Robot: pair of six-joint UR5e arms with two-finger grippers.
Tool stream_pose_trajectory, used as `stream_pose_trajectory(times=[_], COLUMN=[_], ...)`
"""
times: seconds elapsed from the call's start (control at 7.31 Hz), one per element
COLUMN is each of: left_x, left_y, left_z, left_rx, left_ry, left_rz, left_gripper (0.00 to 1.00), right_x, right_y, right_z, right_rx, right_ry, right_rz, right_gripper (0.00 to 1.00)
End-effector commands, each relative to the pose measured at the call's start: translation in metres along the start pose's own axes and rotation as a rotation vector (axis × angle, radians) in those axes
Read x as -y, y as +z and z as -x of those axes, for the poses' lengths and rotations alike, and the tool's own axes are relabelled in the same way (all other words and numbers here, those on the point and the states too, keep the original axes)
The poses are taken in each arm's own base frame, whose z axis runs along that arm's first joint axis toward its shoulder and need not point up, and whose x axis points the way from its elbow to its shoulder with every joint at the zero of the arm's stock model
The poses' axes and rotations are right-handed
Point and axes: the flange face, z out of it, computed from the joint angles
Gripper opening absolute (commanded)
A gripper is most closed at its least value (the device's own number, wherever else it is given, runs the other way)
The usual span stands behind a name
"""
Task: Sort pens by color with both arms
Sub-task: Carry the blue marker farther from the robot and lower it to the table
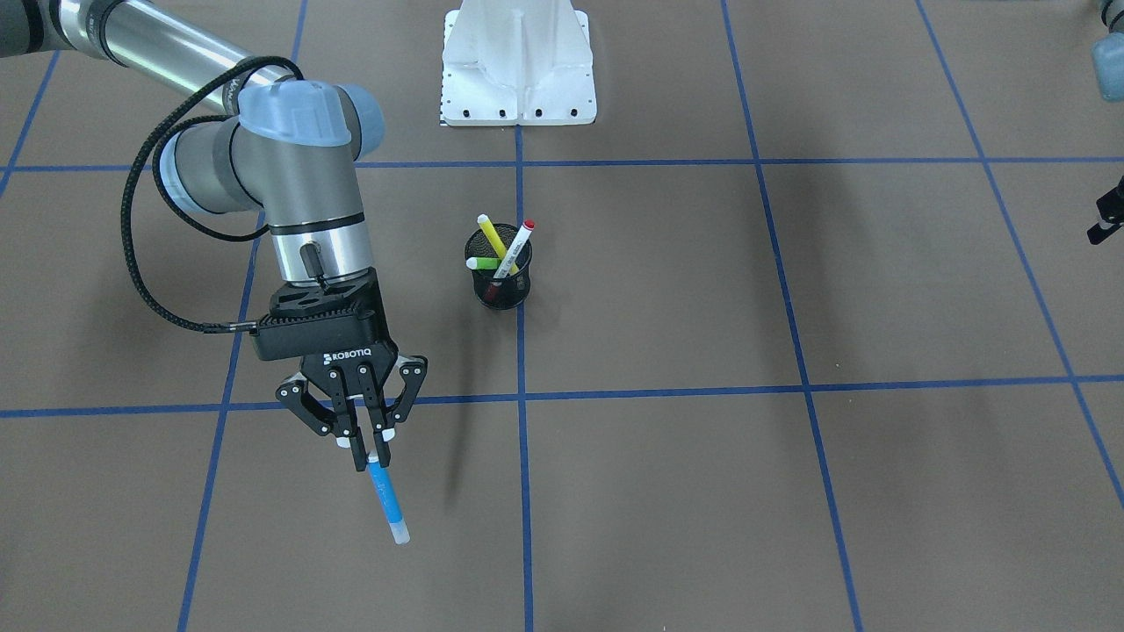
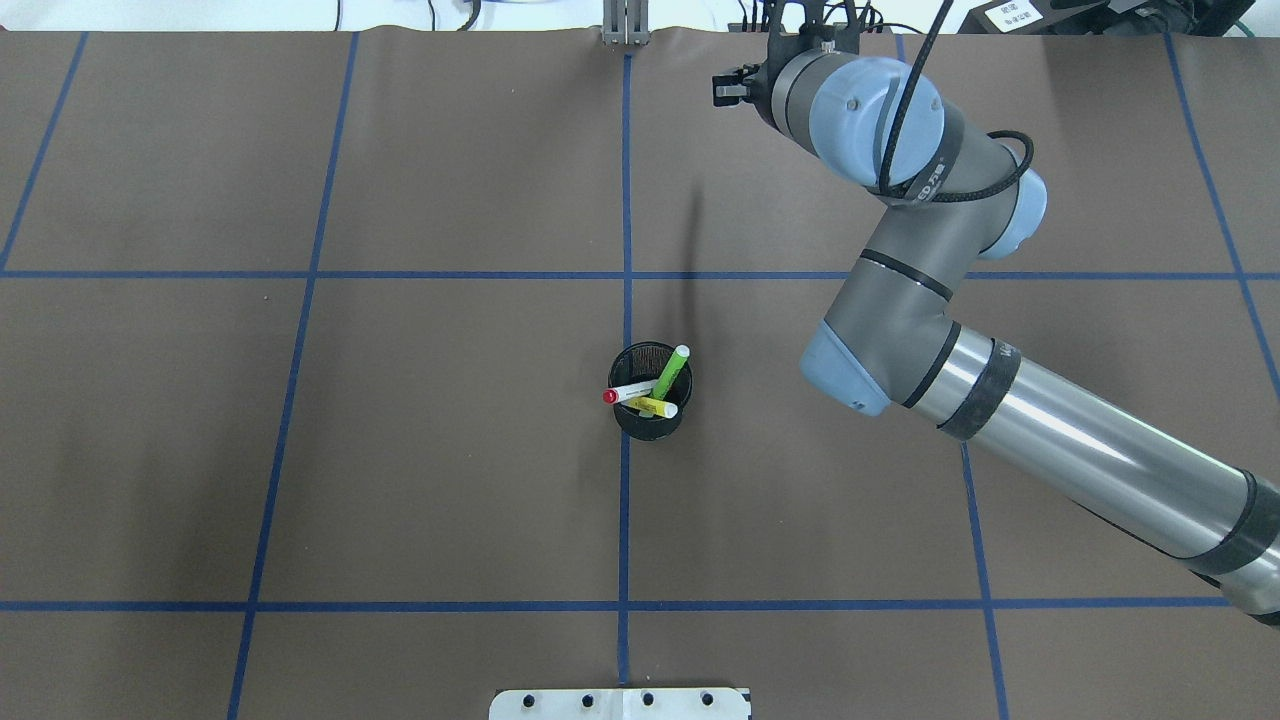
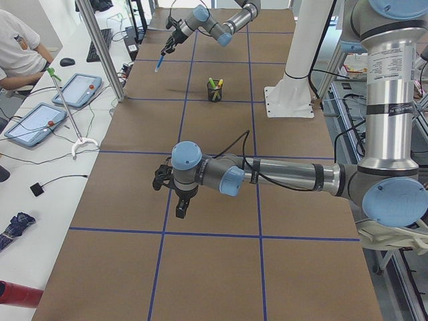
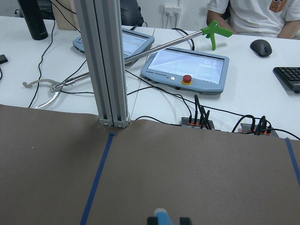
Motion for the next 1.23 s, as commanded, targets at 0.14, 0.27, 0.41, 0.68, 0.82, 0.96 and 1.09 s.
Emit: stream_pose_trajectory(times=[0.14, 0.27, 0.41, 0.68, 0.82, 0.96, 1.09], left_x=[0.003, 0.003, 0.003, 0.004, 0.004, 0.005, 0.005], left_y=[-0.007, -0.009, -0.01, -0.018, -0.018, -0.019, -0.019], left_z=[-0.007, -0.006, -0.006, -0.013, -0.013, -0.014, -0.015], left_rx=[0.004, 0.005, 0.005, 0.005, 0.005, 0.005, 0.004], left_ry=[0.013, 0.028, 0.038, 0.05, 0.05, 0.051, 0.053], left_rz=[-0.015, -0.034, -0.046, -0.063, -0.063, -0.064, -0.065], left_gripper=[1.0, 1.0, 1.0, 1.0, 1.0, 1.0, 1.0], right_x=[-0.039, -0.068, -0.094, -0.133, -0.145, -0.152, -0.15], right_y=[0.014, 0.01, 0.006, 0.004, 0.004, 0.009, 0.009], right_z=[0.009, 0.016, 0.029, 0.017, 0.004, 0.003, 0.008], right_rx=[-0.087, -0.113, -0.106, -0.112, -0.1, -0.109, -0.104], right_ry=[-0.023, -0.039, -0.045, -0.06, -0.057, -0.068, -0.062], right_rz=[-0.15, -0.191, -0.206, -0.216, -0.222, -0.217, -0.219], right_gripper=[0.0, 0.0, 0.0, 0.0, 0.0, 0.0, 0.0])
